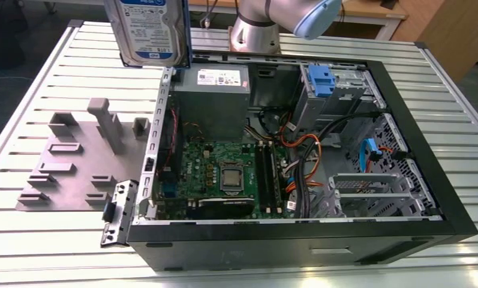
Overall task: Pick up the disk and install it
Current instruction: 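Pick up the disk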
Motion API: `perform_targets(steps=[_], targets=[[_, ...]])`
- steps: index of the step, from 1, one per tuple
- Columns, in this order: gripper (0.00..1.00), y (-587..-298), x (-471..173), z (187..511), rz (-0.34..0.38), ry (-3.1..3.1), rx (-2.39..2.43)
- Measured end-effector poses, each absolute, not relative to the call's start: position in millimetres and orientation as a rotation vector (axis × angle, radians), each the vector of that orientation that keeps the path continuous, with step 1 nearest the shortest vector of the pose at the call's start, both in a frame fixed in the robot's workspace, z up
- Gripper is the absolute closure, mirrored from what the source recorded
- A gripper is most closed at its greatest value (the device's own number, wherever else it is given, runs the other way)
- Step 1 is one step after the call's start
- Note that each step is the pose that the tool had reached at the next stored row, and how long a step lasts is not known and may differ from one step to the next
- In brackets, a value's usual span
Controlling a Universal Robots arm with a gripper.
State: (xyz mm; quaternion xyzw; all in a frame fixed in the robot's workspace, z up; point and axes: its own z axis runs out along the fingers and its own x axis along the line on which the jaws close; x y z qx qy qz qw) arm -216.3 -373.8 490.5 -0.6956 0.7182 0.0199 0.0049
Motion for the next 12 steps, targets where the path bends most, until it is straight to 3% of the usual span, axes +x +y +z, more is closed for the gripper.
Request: perform_targets(steps=[12], targets=[[0.65, -373.8, -202.1, 490.5, 0.062, 2.249, -2.178]])
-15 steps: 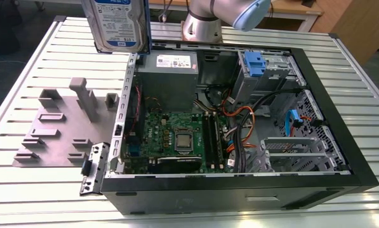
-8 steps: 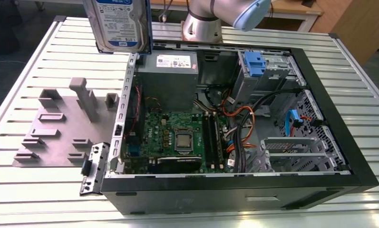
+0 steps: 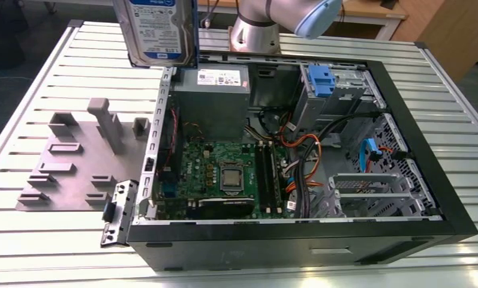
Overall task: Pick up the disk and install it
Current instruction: 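Pick up the disk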
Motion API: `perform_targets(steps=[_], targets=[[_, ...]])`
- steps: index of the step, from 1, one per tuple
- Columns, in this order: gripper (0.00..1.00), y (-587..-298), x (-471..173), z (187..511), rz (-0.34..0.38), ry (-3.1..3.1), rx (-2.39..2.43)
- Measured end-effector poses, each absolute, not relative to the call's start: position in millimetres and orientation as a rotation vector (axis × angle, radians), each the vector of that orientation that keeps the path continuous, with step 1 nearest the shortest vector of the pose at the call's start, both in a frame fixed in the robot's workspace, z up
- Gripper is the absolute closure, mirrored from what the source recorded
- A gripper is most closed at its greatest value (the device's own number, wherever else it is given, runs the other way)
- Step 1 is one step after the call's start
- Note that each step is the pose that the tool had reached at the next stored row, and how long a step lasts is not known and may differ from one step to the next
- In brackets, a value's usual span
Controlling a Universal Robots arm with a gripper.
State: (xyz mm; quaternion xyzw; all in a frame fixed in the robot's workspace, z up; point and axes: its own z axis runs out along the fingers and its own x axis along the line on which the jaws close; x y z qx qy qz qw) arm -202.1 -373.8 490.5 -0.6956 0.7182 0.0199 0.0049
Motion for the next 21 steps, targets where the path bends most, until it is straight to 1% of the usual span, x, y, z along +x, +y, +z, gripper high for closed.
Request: perform_targets(steps=[21], targets=[[0.65, -373.8, -172.9, 490.4, 0.062, 2.249, -2.178]])
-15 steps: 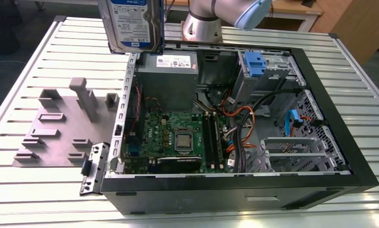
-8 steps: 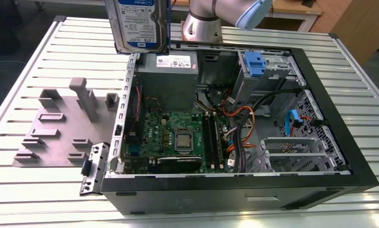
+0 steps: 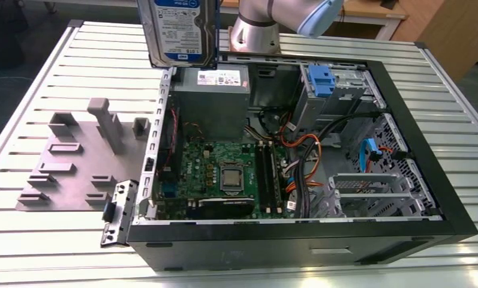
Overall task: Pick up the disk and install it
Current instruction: 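Pick up the disk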
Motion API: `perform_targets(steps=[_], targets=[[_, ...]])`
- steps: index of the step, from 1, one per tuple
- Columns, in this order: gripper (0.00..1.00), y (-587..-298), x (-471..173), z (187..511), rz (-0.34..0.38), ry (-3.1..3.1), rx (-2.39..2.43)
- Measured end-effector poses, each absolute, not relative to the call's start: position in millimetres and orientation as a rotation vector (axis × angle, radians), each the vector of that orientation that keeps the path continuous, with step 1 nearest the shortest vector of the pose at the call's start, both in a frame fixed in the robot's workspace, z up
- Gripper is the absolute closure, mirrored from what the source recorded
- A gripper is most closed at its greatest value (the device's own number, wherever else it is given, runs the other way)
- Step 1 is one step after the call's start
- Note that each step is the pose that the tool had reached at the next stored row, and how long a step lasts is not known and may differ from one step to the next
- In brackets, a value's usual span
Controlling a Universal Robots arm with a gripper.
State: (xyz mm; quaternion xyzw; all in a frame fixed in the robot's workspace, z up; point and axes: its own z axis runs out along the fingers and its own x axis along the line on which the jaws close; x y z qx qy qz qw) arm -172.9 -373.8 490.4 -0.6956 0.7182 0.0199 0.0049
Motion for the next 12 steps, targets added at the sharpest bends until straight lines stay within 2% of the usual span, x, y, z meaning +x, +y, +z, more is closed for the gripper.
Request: perform_targets(steps=[12], targets=[[0.65, -373.8, -165.8, 490.4, 0.062, 2.249, -2.178]])
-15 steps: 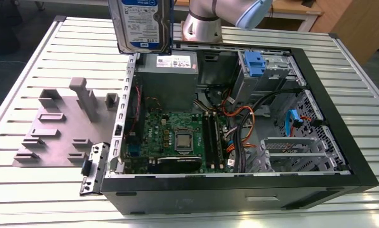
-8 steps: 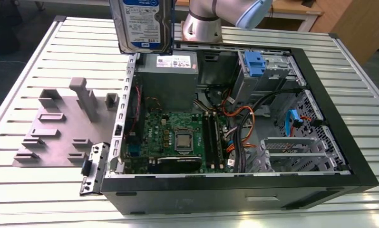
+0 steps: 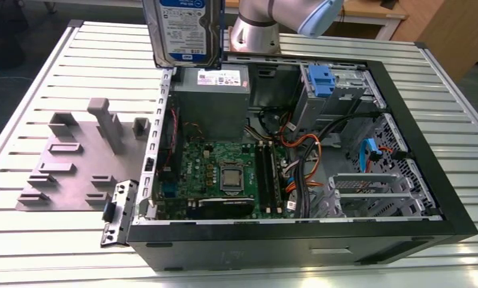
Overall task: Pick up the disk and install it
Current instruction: 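Pick up the disk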
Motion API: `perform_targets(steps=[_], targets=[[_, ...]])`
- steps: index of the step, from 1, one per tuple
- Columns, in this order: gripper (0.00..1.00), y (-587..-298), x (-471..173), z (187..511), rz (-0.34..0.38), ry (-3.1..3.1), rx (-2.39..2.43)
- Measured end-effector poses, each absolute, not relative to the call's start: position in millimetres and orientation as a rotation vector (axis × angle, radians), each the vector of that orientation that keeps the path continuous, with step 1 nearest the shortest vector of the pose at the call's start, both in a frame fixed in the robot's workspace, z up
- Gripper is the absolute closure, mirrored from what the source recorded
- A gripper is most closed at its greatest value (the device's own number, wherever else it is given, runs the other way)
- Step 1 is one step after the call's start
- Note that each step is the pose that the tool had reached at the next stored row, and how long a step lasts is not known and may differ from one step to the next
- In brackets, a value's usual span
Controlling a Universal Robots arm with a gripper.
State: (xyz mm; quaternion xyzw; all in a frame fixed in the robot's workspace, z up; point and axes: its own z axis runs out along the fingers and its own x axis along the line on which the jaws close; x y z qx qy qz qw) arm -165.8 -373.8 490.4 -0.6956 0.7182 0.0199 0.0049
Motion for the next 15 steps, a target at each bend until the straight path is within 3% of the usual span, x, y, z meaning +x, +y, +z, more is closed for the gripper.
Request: perform_targets(steps=[15], targets=[[0.65, -373.8, -156.2, 490.4, 0.062, 2.249, -2.178]])
